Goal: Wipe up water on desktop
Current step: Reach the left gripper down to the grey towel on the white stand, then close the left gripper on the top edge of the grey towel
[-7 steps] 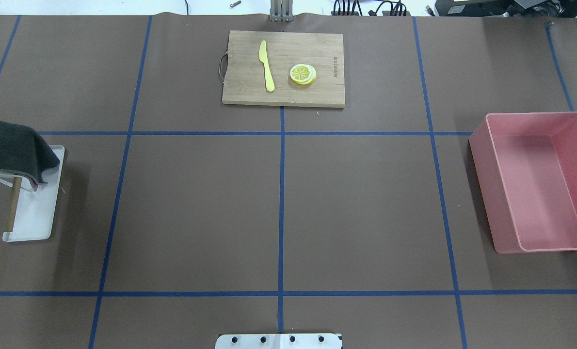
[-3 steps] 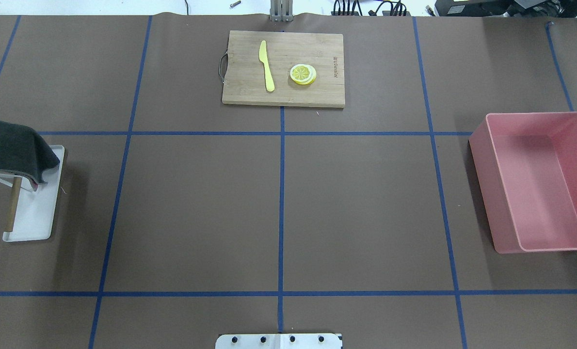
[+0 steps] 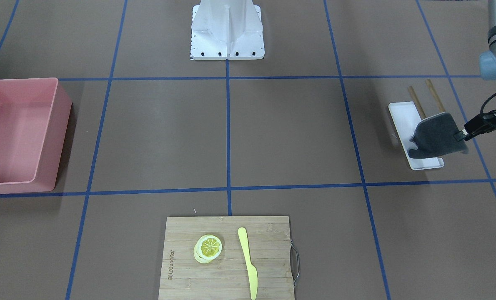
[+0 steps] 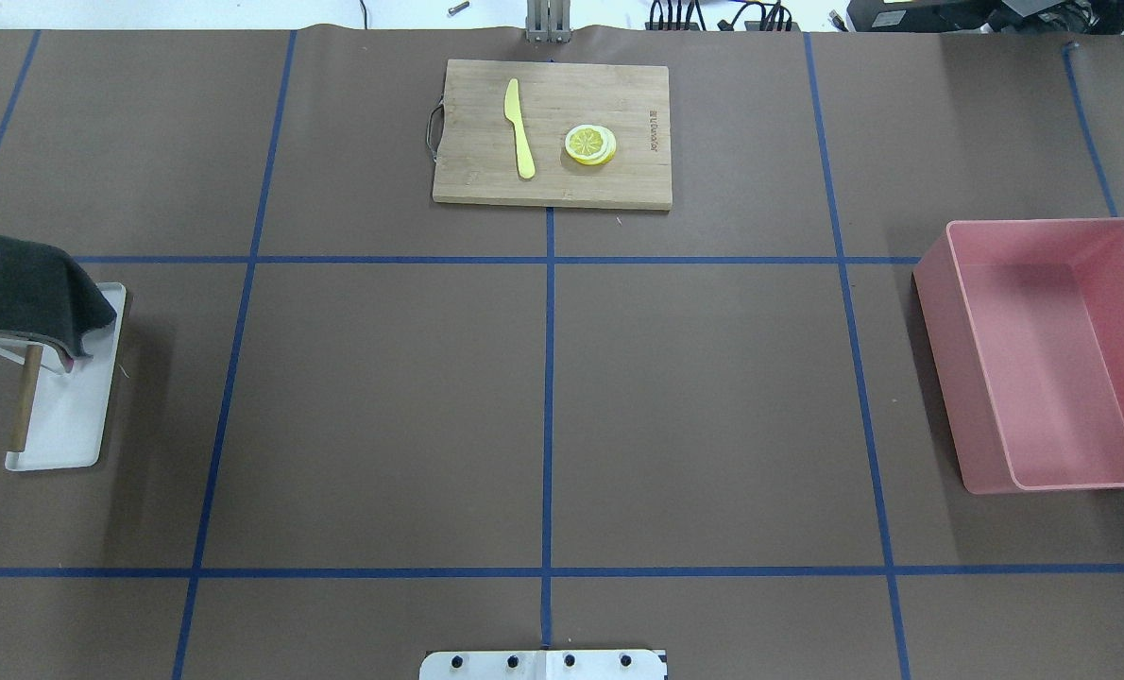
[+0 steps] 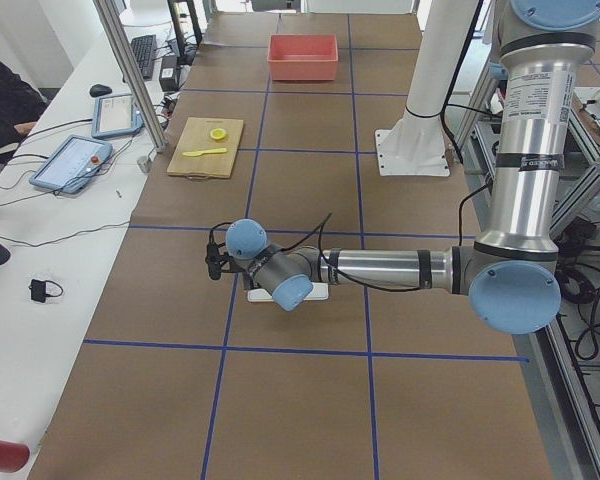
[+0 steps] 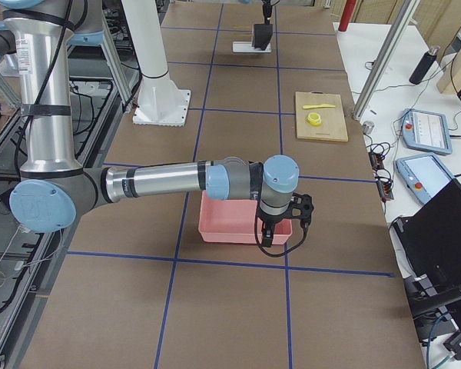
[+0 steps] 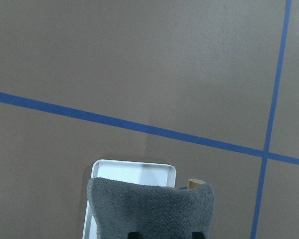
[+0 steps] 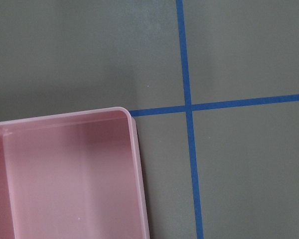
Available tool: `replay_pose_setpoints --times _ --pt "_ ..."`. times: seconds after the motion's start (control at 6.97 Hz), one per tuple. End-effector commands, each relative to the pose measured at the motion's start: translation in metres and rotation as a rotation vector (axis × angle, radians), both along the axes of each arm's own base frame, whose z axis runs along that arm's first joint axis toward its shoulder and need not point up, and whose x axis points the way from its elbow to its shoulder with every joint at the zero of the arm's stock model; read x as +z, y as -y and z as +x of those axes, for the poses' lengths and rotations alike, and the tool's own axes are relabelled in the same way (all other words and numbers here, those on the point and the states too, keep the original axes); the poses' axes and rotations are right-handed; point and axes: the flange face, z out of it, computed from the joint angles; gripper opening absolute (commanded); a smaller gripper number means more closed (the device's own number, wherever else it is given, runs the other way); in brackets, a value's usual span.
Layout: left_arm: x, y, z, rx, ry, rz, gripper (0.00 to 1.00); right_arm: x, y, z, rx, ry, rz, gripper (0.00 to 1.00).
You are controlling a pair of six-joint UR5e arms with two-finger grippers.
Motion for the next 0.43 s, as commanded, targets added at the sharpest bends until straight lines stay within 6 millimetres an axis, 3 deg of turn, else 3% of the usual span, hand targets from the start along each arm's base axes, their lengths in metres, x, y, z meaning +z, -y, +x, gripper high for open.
replay_pose_setpoints --times 0.0,0.29 --pt "-0.0004 0.0015 0.0004 0.0 0.0 0.001 0.47 0.0007 0.0 0.0 0.0 0.0 -0.001 1.0" --pt "-0.0013 0.0018 0.0022 0.003 -0.001 0.001 0.47 -0.0001 0.0007 0.0 0.0 0.0 0.0 1.0"
